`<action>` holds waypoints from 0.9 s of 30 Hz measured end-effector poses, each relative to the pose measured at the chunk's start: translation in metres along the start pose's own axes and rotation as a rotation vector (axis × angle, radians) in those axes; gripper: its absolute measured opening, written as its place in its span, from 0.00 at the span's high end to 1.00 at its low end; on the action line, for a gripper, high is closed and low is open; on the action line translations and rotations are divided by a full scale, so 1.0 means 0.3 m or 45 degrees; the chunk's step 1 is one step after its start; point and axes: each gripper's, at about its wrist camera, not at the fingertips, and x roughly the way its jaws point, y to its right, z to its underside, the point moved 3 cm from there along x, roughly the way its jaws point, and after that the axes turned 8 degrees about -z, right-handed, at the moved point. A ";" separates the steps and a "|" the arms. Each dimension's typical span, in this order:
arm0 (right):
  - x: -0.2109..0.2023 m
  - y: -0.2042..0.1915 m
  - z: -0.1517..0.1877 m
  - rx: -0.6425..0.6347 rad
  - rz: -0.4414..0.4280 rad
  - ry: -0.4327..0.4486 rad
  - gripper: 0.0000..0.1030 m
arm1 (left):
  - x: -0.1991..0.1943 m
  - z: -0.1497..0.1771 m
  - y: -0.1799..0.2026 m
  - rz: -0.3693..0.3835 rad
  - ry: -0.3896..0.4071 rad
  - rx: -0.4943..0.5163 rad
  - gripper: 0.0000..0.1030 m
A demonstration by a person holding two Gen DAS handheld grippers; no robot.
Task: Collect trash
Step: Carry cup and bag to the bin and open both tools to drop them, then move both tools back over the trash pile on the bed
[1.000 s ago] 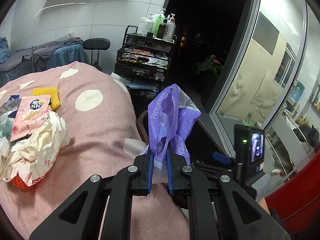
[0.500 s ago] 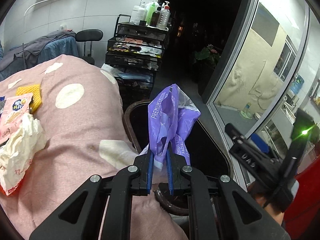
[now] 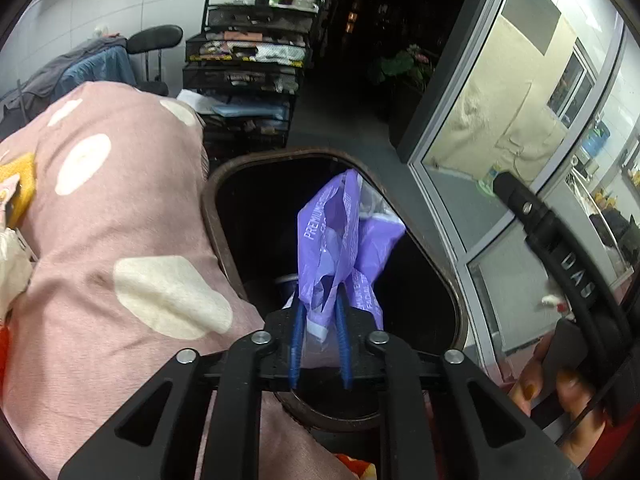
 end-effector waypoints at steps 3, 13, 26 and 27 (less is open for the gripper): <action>0.006 0.003 -0.002 0.009 -0.007 -0.003 0.08 | 0.007 0.007 -0.004 -0.013 -0.012 0.001 0.51; 0.040 -0.007 -0.023 0.037 -0.029 0.018 0.05 | -0.077 0.003 -0.003 -0.055 0.123 0.007 0.20; 0.052 -0.131 -0.056 0.006 -0.154 0.026 0.05 | -0.314 0.017 -0.104 -0.214 0.417 -0.062 0.11; 0.050 -0.154 -0.057 -0.008 -0.178 0.023 0.05 | -0.327 0.021 -0.118 -0.231 0.432 -0.069 0.11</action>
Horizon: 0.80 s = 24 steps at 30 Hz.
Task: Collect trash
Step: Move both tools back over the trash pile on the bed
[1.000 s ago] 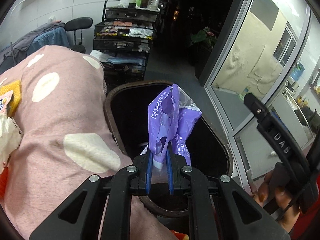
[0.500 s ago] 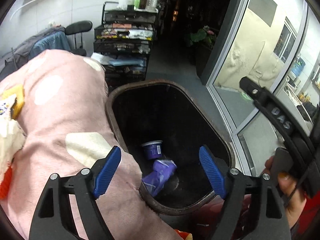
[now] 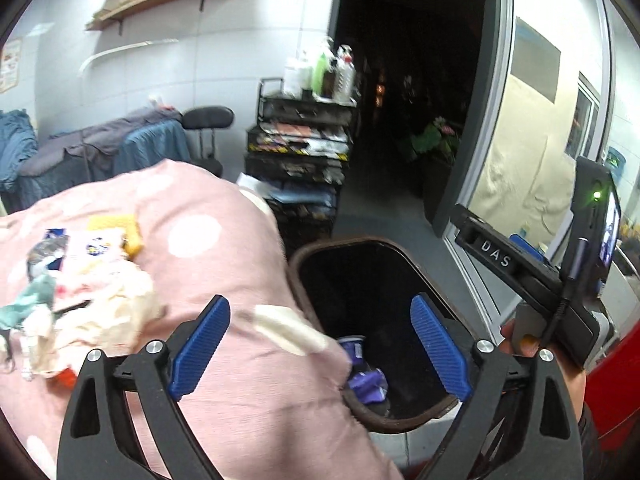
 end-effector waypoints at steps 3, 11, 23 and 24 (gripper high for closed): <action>0.002 -0.062 0.000 -0.038 -0.066 -0.004 0.05 | -0.034 0.004 -0.057 -0.053 0.026 -0.036 0.10; 0.020 -0.253 0.029 -0.151 -0.311 -0.094 0.05 | -0.139 0.081 -0.285 -0.215 0.063 -0.230 0.09; 0.025 -0.617 0.162 -0.384 -0.747 -0.321 0.05 | -0.240 0.228 -0.654 -0.440 0.007 -0.528 0.11; 0.028 -0.636 0.172 -0.389 -0.771 -0.349 0.05 | -0.246 0.233 -0.677 -0.438 0.000 -0.545 0.12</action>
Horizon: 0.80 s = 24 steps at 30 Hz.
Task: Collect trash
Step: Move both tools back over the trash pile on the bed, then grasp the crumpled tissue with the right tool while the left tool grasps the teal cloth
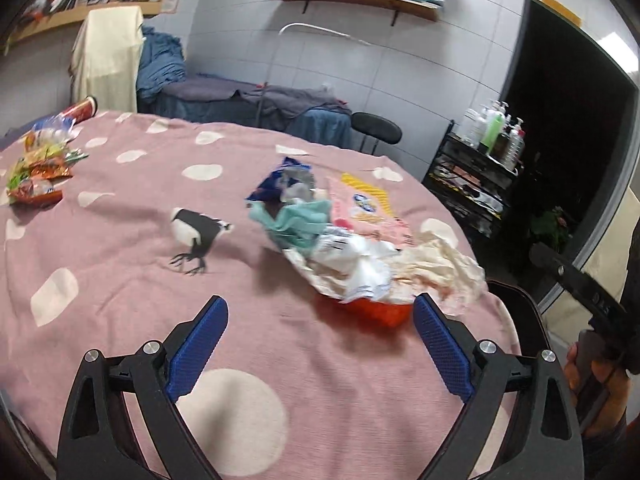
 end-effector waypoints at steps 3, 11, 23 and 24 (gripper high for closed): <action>0.058 -0.042 0.025 0.027 -0.073 -0.084 0.05 | 0.014 -0.026 -0.067 0.020 -0.025 -0.056 0.15; 0.182 -0.125 0.082 0.129 -0.194 -0.236 0.14 | 0.108 -0.090 -0.118 0.081 -0.082 -0.122 0.26; 0.282 -0.136 0.099 0.215 -0.244 -0.333 0.66 | 0.300 -0.136 -0.143 0.136 -0.213 -0.205 0.52; 0.280 -0.137 0.097 0.211 -0.246 -0.329 0.72 | 0.303 -0.135 -0.143 0.140 -0.213 -0.211 0.63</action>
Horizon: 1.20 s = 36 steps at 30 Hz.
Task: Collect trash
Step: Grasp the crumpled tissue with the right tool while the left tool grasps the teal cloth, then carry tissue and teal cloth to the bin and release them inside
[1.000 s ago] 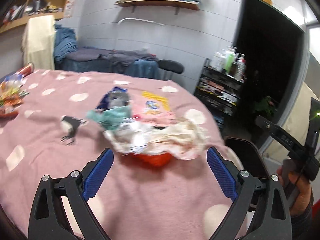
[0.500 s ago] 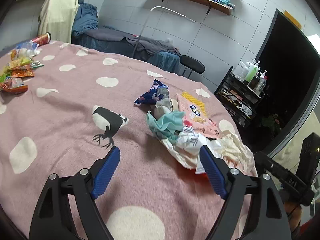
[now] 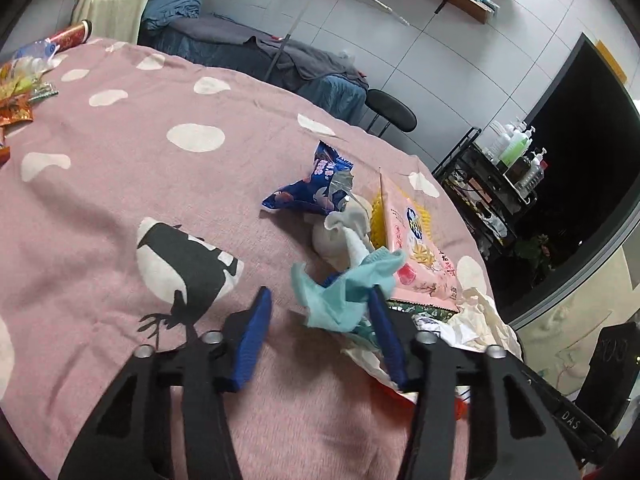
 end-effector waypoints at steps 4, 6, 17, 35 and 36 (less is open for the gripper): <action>-0.017 -0.006 0.001 -0.012 -0.022 0.033 0.83 | -0.017 0.006 0.011 -0.001 0.033 0.014 0.88; -0.027 -0.010 0.002 -0.018 -0.030 0.047 0.86 | -0.036 0.006 0.012 -0.001 0.062 0.017 0.92; -0.166 -0.056 -0.011 -0.119 -0.029 0.194 0.92 | -0.212 0.025 0.046 -0.012 0.226 0.043 0.93; -0.529 -0.107 -0.021 -0.324 0.181 0.521 0.92 | -0.341 0.097 0.261 0.166 0.309 0.166 0.93; -0.545 -0.094 -0.024 -0.318 0.195 0.533 0.92 | -0.337 0.103 0.284 0.180 0.305 0.185 0.93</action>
